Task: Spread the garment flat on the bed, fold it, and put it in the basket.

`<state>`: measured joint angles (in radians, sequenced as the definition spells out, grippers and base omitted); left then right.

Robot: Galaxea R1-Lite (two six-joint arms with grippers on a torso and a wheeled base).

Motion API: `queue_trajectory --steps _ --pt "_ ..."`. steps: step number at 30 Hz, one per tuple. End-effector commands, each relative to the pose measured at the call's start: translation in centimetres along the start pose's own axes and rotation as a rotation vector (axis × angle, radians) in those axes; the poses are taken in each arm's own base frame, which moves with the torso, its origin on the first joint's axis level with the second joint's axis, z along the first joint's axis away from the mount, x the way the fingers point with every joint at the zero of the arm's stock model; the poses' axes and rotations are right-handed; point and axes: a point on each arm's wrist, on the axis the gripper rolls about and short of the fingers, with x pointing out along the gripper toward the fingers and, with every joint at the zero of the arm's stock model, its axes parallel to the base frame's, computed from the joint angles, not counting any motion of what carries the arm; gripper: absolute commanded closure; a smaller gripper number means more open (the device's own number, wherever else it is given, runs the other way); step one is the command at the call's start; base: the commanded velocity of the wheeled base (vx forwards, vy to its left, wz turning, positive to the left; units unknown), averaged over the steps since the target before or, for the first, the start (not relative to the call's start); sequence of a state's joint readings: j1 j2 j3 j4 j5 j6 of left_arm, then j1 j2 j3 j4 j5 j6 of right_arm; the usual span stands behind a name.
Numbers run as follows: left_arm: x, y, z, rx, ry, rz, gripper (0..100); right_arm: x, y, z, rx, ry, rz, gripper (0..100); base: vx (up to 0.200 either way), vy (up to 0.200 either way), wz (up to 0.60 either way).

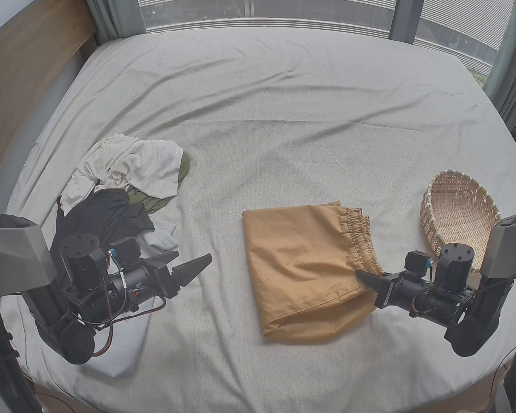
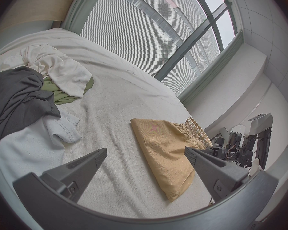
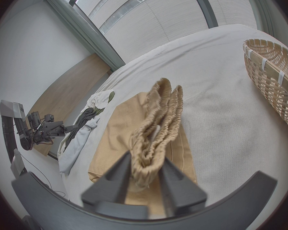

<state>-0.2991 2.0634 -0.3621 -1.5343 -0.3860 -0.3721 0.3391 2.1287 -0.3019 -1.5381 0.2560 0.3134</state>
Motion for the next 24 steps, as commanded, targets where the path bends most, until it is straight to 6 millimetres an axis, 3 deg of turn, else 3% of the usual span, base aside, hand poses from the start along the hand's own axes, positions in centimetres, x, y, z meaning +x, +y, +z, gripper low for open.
queue_trajectory --steps 1,14,15,24 --pt "0.1 0.0 -0.1 -0.002 0.005 0.0 0 0.1 0.1 0.0 0.0 0.001 0.004 0 0.0 0.0 0.0" --pt "0.1 -0.1 -0.2 -0.001 0.008 -0.006 0 -0.3 0.5 0.4 -0.008 -0.014 0.014 0 0.0 0.0 0.0" --pt "0.1 -0.1 -0.2 -0.001 0.008 -0.006 0 -0.3 0.5 0.3 -0.007 -0.011 0.014 100 0.0 0.0 0.0" --pt "0.1 -0.2 -0.2 -0.001 0.006 -0.006 0 0.3 -0.1 -1.3 0.009 0.052 -0.006 100 0.0 0.0 0.0"
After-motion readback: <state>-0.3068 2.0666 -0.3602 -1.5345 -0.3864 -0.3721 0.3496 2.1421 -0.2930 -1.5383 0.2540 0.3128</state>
